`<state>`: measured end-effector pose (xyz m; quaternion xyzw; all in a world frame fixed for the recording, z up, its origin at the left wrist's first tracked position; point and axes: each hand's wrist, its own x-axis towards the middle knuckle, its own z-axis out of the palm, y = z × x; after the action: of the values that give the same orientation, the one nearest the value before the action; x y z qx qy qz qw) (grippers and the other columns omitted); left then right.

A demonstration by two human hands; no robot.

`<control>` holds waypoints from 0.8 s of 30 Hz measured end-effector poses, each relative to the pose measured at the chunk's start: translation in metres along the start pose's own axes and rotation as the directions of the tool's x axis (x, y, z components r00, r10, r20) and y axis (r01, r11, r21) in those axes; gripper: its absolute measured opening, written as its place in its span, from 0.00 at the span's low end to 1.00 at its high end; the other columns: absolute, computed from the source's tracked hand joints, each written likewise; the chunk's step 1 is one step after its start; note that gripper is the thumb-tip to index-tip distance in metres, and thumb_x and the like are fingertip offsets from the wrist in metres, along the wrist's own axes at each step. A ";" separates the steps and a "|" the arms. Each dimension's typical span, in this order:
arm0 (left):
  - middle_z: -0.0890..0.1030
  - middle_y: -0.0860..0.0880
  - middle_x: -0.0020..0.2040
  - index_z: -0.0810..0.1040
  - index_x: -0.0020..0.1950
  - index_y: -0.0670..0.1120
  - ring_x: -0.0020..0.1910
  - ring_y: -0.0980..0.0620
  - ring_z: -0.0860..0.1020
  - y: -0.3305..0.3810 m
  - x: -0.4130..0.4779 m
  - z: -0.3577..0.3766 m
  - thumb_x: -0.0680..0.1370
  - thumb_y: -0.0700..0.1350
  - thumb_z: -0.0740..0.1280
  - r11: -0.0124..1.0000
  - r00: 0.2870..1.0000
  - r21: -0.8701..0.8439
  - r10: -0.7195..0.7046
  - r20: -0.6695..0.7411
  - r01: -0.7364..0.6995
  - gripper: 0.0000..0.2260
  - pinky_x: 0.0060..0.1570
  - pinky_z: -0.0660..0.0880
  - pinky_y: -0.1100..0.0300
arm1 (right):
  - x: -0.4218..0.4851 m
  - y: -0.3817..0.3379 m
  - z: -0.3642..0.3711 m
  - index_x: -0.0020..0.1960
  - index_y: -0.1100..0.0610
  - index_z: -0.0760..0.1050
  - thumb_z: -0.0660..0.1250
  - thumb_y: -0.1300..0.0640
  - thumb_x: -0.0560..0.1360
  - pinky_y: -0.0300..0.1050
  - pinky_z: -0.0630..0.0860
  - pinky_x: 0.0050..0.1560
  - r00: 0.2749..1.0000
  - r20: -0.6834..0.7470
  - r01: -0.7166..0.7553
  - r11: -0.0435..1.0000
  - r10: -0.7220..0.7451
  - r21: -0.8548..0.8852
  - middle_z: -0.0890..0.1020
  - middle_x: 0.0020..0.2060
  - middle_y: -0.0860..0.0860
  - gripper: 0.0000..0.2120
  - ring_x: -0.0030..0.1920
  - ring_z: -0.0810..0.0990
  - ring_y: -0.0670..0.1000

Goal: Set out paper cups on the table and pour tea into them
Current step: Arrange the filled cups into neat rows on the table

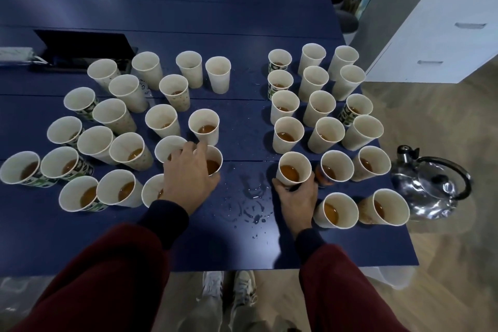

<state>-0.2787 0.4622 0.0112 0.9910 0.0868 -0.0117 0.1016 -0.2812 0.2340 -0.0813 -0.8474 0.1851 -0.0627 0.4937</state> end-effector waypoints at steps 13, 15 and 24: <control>0.74 0.44 0.56 0.73 0.62 0.47 0.54 0.43 0.74 0.049 -0.030 -0.030 0.67 0.58 0.74 0.985 0.993 -0.127 0.117 0.004 -0.116 0.28 0.51 0.74 0.47 | -0.072 -0.007 -0.011 0.63 0.52 0.69 0.80 0.50 0.69 0.53 0.76 0.63 0.999 0.031 -0.022 0.995 0.019 0.097 0.77 0.57 0.48 0.29 0.58 0.76 0.46; 0.72 0.47 0.57 0.71 0.63 0.49 0.57 0.45 0.72 0.062 -0.039 -0.035 0.68 0.59 0.73 0.976 0.986 -0.173 0.149 0.074 -0.135 0.28 0.55 0.73 0.48 | -0.084 -0.012 -0.010 0.65 0.51 0.69 0.81 0.50 0.68 0.47 0.75 0.64 0.992 0.126 -0.005 0.990 -0.013 0.140 0.76 0.59 0.44 0.32 0.61 0.76 0.42; 0.70 0.54 0.55 0.70 0.60 0.54 0.56 0.52 0.71 0.093 -0.063 -0.039 0.67 0.69 0.69 0.945 0.942 -0.195 0.295 0.163 -0.262 0.29 0.54 0.70 0.53 | -0.087 -0.018 -0.021 0.61 0.53 0.78 0.75 0.49 0.69 0.43 0.79 0.54 0.966 0.161 0.177 0.970 -0.204 0.168 0.82 0.53 0.41 0.22 0.54 0.81 0.43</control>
<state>-0.3243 0.3699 0.0700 0.9752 -0.0640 -0.0842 0.1944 -0.3629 0.2575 -0.0487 -0.8234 0.0527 -0.0485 0.5629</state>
